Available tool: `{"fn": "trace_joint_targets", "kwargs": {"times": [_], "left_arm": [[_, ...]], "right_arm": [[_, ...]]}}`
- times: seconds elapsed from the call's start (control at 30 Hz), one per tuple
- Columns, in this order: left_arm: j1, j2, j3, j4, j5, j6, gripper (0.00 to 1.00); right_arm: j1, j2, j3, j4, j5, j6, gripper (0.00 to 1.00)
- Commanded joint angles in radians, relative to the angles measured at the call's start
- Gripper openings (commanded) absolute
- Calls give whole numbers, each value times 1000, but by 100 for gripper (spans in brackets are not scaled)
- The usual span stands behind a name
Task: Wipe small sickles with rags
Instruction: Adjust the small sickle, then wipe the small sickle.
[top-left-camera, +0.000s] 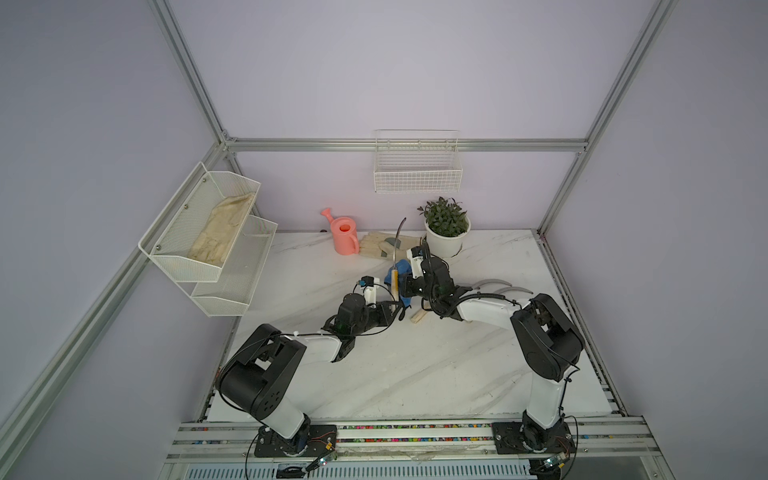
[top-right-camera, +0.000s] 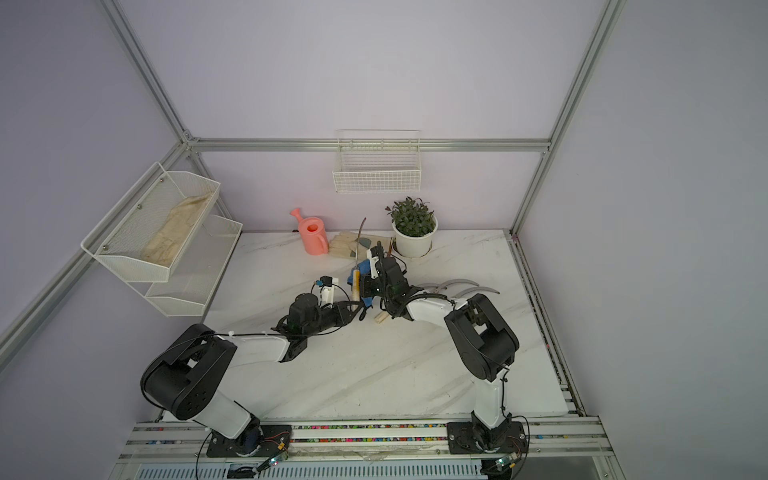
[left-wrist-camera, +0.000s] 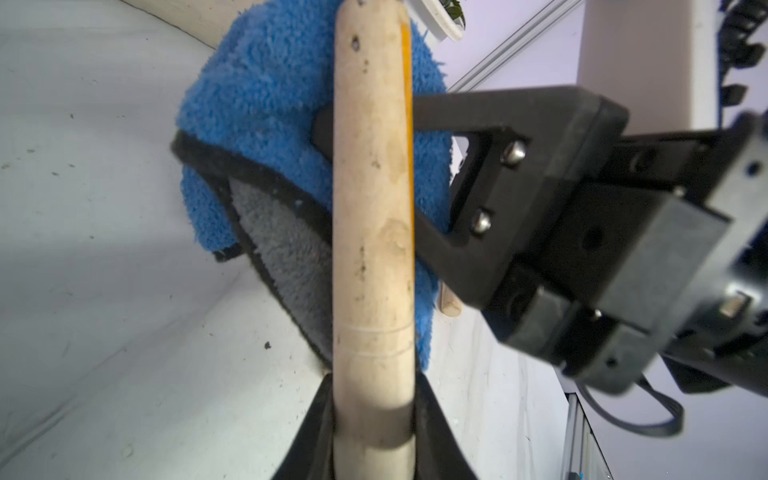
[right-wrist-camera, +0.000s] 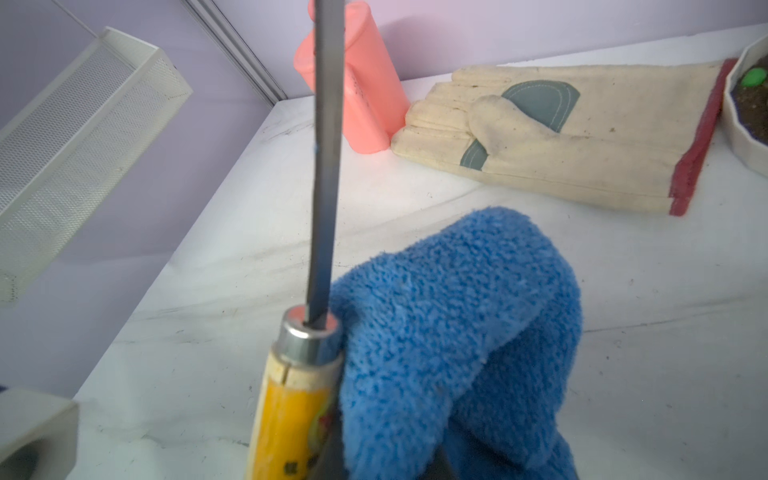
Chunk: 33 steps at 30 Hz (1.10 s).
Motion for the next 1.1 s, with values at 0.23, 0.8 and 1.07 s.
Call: {"fn": "trace_joint_targets", "kwargs": {"times": [0.23,0.8,1.07], "left_arm": [[167,-144,-100,265,146,-81,0],[205,10,-26,471,175,6,0],[205,26,-16,464,190,-6,0]], "right_arm": [[-10,-81,-62,93,-23,13,0],[153,-43,-61,204,-280,36,0],[153,-118,-116,219,-205,23,0]]}}
